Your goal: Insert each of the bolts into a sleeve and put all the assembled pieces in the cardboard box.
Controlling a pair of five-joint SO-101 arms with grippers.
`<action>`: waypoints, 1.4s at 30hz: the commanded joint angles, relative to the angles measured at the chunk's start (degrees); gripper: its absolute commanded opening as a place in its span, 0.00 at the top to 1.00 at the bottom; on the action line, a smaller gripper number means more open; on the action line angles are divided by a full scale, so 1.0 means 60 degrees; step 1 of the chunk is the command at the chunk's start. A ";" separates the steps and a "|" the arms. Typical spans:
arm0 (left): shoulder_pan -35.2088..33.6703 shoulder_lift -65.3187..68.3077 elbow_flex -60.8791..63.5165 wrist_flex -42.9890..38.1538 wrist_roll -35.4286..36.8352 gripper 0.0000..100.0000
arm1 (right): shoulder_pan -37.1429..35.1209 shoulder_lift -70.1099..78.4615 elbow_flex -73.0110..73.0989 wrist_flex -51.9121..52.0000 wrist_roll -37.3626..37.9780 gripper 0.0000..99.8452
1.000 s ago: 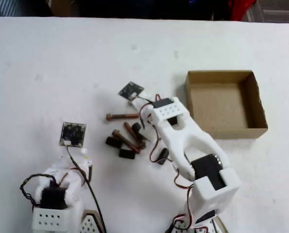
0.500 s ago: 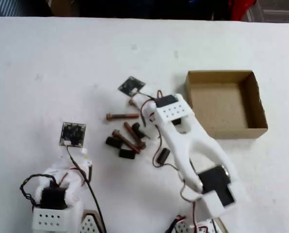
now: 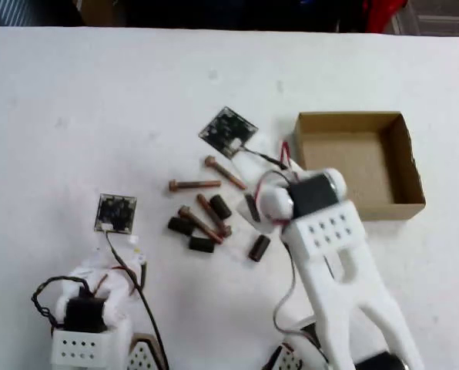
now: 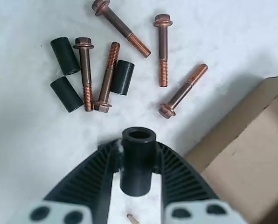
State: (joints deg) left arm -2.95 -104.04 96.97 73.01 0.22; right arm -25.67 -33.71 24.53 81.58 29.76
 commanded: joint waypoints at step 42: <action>-0.0110 0.0007 0.0015 0.0073 0.0029 0.98 | -0.0081 -1.1026 0.6374 -0.1341 0.0088 0.98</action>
State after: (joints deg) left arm -2.95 -104.04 96.97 73.01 0.22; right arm -25.67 -98.33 60.48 78.15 29.76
